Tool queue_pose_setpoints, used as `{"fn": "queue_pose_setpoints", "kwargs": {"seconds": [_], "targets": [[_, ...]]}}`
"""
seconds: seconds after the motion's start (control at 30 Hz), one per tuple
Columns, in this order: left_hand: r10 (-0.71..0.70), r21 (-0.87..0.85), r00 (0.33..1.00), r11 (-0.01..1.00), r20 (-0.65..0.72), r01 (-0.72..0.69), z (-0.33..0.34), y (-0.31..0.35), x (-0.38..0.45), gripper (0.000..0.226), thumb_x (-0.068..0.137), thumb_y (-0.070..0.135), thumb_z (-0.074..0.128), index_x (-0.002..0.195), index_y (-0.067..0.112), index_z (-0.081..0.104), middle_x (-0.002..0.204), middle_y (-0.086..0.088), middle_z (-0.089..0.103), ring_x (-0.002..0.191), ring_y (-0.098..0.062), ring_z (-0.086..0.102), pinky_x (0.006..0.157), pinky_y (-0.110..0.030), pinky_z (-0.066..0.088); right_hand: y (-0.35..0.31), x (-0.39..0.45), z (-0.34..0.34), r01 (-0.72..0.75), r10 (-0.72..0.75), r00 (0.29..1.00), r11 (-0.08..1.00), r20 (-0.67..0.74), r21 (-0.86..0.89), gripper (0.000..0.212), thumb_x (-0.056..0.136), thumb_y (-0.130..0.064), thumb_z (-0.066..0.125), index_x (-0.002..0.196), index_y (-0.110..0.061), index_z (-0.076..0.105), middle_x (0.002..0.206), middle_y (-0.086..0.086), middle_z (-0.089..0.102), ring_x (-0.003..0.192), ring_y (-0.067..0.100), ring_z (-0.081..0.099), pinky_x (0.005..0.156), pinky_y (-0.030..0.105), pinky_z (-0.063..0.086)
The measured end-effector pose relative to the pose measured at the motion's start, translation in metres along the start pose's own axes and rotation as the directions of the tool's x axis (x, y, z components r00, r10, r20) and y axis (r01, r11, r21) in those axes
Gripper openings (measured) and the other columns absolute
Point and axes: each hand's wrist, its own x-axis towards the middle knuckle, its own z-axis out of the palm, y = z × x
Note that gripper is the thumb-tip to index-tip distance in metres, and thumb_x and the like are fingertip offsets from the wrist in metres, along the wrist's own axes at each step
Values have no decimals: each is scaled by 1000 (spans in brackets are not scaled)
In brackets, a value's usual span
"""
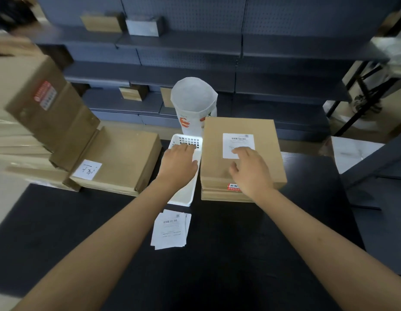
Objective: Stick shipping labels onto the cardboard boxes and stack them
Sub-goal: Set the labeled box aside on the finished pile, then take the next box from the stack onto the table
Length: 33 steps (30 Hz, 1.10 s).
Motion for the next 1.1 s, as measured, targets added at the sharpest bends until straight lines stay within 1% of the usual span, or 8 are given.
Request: {"fn": "queue_pose_setpoints", "kwargs": {"seconds": [0.17, 0.23, 0.4, 0.6, 0.7, 0.8, 0.93, 1.1], "targets": [[3, 3, 1000, 1000, 12, -3, -18, -62, -20, 41, 94, 28, 45, 133, 16, 49, 120, -6, 58, 105, -25, 54, 86, -36, 43, -66, -4, 22, 94, -87, 994, 987, 59, -133, 34, 95, -22, 48, 127, -13, 54, 125, 4, 57, 112, 22, 50, 95, 33, 39], [18, 33, 1000, 999, 20, -19, -23, -94, -29, 38, 94, 28, 44, 130, 16, 50, 118, -7, 59, 103, -25, 54, 85, -35, 41, -95, -5, 36, 112, -102, 992, 981, 71, -160, 34, 94, -23, 47, 127, -14, 54, 126, 4, 57, 112, 22, 49, 96, 32, 37], [65, 57, 996, 996, 65, -69, -34, -192, -65, 39, 95, 28, 45, 132, 15, 47, 125, -8, 55, 113, -27, 51, 90, -37, 42, -187, -12, 75, 79, -65, 995, 978, 76, -191, 39, 96, -29, 47, 133, -18, 50, 133, 2, 54, 118, 22, 49, 102, 34, 38], [78, 96, 991, 991, 110, -89, -56, -280, -98, 40, 94, 30, 46, 130, 14, 48, 121, -8, 58, 111, -28, 53, 89, -36, 41, -280, -22, 112, 106, -88, 992, 971, 95, -213, 37, 95, -27, 48, 129, -15, 52, 124, 6, 57, 111, 23, 51, 95, 34, 38], [83, 91, 992, 992, 96, -92, -60, -305, -109, 36, 93, 28, 46, 126, 14, 51, 116, -8, 59, 107, -28, 54, 86, -36, 41, -304, -25, 123, 118, -95, 989, 968, 110, -224, 40, 95, -26, 48, 133, -14, 49, 126, 6, 56, 112, 24, 50, 96, 33, 39], [60, 91, 996, 994, 64, -66, -61, -323, -119, 36, 93, 28, 47, 127, 15, 51, 118, -6, 59, 108, -27, 54, 85, -34, 40, -321, -29, 133, 168, -139, 982, 953, 130, -252, 39, 95, -25, 47, 132, -13, 49, 124, 7, 56, 112, 25, 50, 94, 34, 38], [21, 102, 992, 994, 122, -34, -55, -343, -131, 40, 93, 27, 48, 131, 14, 49, 124, -8, 56, 113, -28, 52, 88, -36, 43, -334, -32, 144, 195, -156, 974, 946, 163, -258, 40, 94, -26, 49, 132, -13, 49, 126, 7, 55, 113, 25, 50, 95, 34, 39], [21, 129, 988, 991, 154, -41, -47, -367, -131, 39, 93, 25, 48, 129, 14, 50, 123, -7, 56, 110, -26, 53, 89, -36, 42, -341, -28, 160, 171, -129, 977, 951, 172, -256, 39, 94, -26, 49, 131, -14, 50, 125, 6, 56, 112, 24, 51, 96, 33, 40]]}}
